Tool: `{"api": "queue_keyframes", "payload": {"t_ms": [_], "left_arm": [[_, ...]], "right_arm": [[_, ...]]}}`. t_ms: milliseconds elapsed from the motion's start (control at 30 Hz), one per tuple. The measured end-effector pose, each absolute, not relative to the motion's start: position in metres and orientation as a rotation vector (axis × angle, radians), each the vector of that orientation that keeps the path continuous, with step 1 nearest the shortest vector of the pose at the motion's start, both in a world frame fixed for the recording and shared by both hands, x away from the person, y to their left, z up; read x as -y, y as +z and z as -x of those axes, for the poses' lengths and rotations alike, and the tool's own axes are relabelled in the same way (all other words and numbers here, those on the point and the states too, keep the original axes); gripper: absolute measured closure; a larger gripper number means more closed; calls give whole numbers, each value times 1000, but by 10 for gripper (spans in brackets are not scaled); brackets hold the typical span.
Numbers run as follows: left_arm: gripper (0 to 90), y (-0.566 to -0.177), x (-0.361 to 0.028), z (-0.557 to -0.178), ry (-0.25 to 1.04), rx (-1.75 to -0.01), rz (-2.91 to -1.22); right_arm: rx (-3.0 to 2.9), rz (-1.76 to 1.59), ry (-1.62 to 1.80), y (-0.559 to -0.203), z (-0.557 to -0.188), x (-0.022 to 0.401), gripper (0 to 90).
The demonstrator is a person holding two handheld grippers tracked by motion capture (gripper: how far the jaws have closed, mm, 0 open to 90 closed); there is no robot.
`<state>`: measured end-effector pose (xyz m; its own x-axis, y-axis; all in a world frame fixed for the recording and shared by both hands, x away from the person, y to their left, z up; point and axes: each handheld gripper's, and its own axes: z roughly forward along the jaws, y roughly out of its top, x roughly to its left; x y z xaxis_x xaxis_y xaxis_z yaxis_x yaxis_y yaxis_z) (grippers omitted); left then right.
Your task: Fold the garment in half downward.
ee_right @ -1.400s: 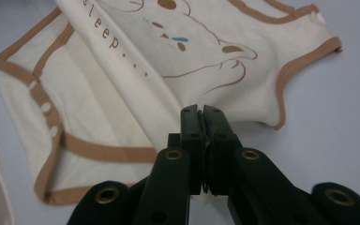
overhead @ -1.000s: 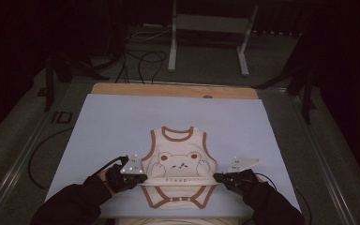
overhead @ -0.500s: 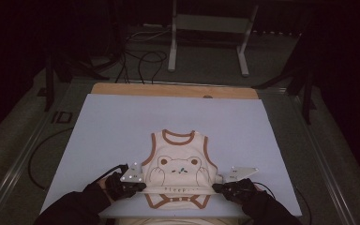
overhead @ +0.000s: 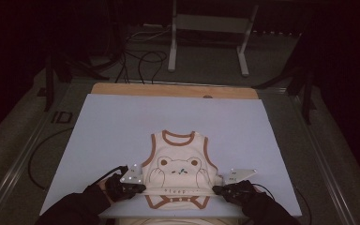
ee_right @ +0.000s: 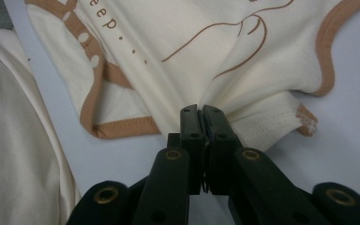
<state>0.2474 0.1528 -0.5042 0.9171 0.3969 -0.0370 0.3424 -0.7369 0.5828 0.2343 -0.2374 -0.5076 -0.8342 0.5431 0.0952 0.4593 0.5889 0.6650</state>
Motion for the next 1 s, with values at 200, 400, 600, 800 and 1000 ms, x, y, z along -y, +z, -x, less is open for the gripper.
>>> {"api": "queue_keyframes", "payload": {"t_ms": [200, 400, 600, 800, 1000], "left_arm": [[893, -506, -154, -248, 120, -510, -2461], [867, -504, -155, -248, 92, -509, -2445], [752, -491, -160, -248, 111, -516, -2395], [626, -479, -163, -251, 118, -503, -2374], [385, -469, -163, -257, 109, -538, -2344]], "right_arm": [[-2710, -855, 1057, -512, -235, 237, 878], [-2717, -856, 1059, -510, -235, 236, 846], [-2686, -842, 1088, -501, -234, 238, 706], [-2646, -841, 1121, -491, -235, 238, 475], [-2601, -872, 1149, -481, -241, 240, 308]]}}
